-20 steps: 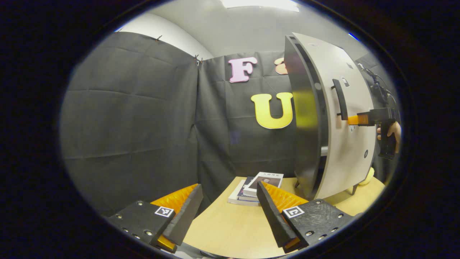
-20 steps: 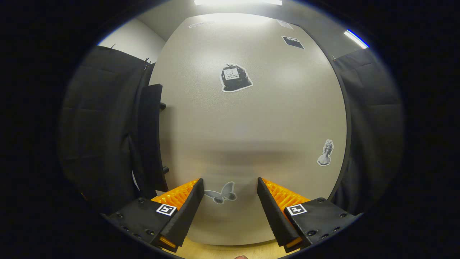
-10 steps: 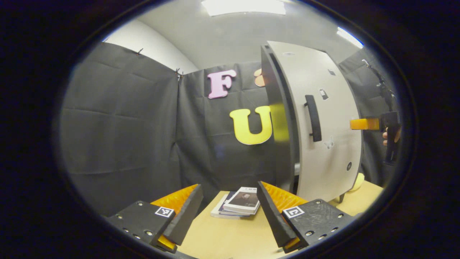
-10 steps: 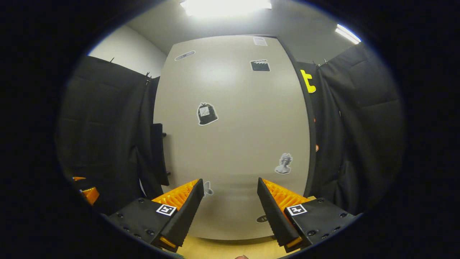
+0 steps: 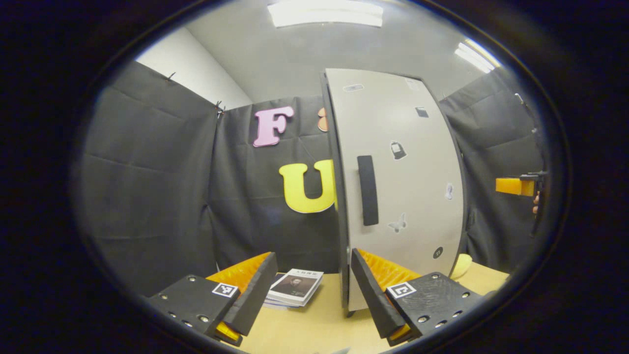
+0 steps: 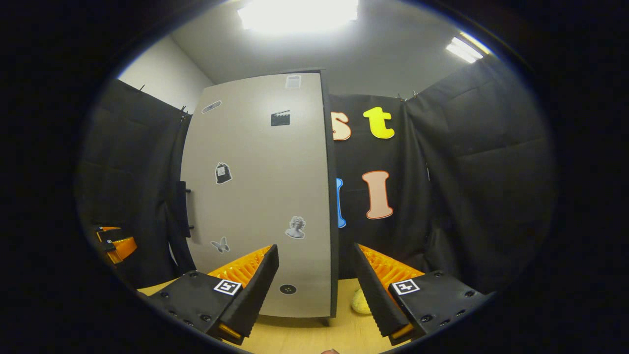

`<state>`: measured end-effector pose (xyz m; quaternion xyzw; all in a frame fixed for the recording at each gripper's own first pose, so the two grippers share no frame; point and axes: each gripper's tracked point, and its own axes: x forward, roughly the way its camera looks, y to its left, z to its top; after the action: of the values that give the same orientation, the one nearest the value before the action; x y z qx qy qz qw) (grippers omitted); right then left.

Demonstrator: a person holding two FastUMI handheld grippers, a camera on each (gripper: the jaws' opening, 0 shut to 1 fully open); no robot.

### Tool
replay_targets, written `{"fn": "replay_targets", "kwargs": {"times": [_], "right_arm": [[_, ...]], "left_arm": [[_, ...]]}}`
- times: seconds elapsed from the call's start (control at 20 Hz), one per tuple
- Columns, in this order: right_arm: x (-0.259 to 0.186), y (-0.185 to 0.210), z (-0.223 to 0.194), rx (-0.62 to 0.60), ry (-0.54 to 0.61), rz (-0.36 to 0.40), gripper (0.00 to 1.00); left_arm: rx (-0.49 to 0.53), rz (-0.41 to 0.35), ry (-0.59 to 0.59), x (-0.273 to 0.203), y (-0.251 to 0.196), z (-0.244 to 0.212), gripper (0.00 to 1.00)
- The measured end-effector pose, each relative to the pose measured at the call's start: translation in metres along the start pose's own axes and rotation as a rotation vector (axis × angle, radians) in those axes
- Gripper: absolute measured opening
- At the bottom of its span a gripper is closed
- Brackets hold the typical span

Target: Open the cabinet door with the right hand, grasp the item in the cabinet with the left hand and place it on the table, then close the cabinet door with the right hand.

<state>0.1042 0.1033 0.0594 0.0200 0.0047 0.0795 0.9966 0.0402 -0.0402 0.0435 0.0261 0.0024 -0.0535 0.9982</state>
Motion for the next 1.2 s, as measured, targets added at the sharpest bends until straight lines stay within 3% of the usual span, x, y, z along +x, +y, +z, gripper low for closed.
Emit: {"fn": "replay_targets", "kwargs": {"times": [0.2,0.25,0.4,0.45,1.2], "right_arm": [[-0.018,-0.035,-0.010,-0.045,0.001,-0.037,0.95],[-0.022,-0.039,-0.011,-0.058,0.001,-0.038,0.95],[-0.030,-0.046,-0.015,-0.075,-0.004,-0.036,0.95],[-0.032,-0.046,-0.015,-0.076,-0.005,-0.033,0.92],[-0.039,-0.028,-0.019,-0.002,-0.021,0.007,0.95]], "left_arm": [[0.013,-0.005,-0.002,0.000,-0.018,0.004,0.96],[0.012,-0.002,0.000,-0.001,-0.020,0.004,0.92],[0.001,0.013,0.009,-0.008,-0.020,0.004,0.92],[0.001,0.018,0.011,-0.010,-0.020,0.003,0.92],[0.016,0.083,-0.009,-0.041,-0.001,0.013,0.94]]}}
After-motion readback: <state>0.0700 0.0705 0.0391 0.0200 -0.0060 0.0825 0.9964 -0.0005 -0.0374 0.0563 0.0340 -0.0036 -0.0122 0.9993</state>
